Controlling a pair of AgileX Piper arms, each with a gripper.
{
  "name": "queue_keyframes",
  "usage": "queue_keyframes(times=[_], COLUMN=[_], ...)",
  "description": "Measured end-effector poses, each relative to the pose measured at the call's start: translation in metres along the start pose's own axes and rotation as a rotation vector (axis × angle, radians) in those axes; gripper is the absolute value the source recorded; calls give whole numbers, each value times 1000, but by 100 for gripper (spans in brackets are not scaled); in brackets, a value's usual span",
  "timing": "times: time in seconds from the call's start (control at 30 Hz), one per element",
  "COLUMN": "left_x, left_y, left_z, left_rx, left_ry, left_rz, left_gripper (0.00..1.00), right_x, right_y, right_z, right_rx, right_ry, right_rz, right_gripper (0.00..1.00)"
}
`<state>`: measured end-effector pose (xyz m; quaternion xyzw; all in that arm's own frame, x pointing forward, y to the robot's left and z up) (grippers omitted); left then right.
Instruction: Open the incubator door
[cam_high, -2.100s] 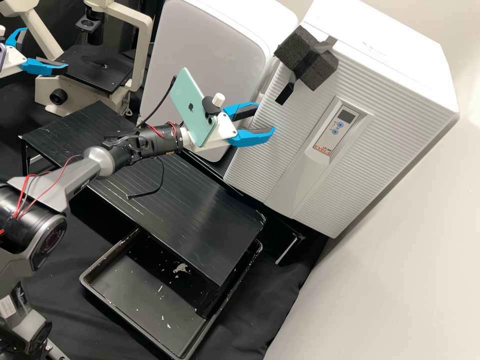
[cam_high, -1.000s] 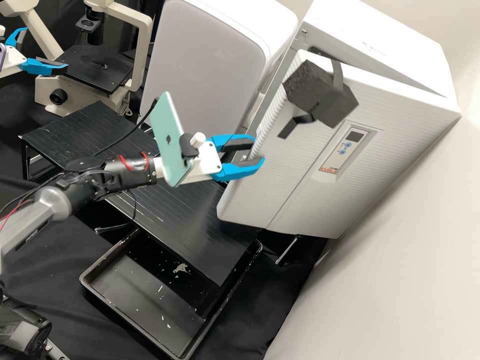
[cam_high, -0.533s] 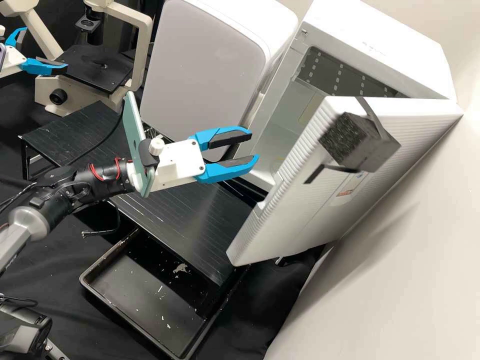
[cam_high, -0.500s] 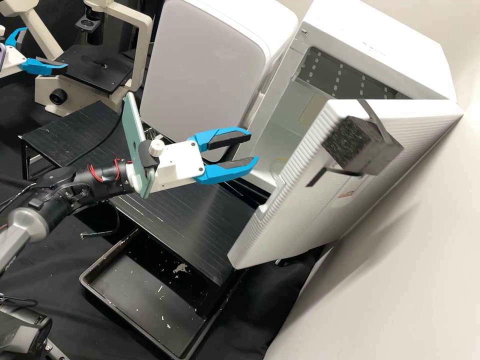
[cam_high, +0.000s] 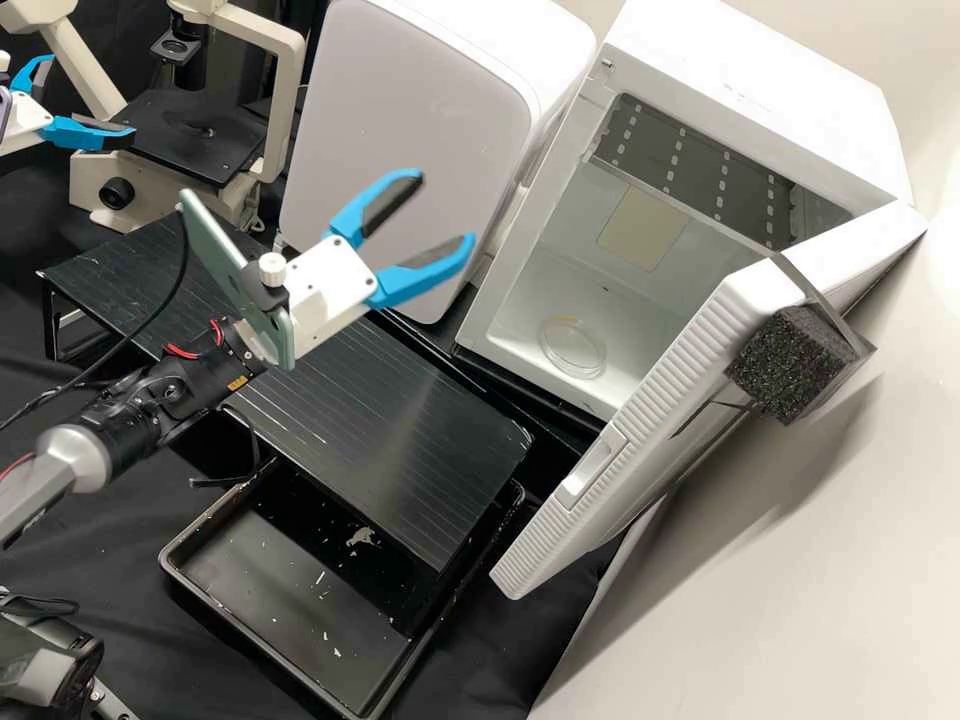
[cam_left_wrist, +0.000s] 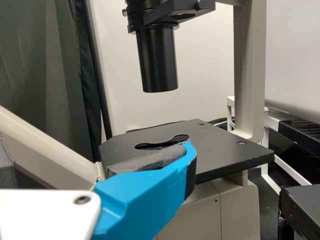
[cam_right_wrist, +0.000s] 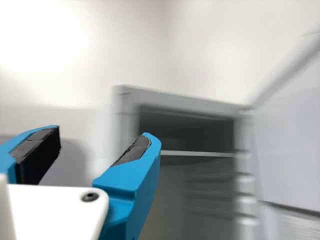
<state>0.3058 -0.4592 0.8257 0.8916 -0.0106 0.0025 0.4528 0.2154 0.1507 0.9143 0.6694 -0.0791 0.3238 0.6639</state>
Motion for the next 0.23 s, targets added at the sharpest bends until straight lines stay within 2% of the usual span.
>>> queue_keyframes(times=[0.1,0.23], left_x=[0,0], left_y=[0,0], left_z=[0,0], left_rx=[0,0], left_ry=[0,0], left_rz=[0,0], left_gripper=[100,100], right_x=[-5,-11], right_y=[-17,-35], right_z=[6,13], right_rx=[31,52], right_ry=[62,88], right_rz=[-85,-179], right_gripper=[100,100])
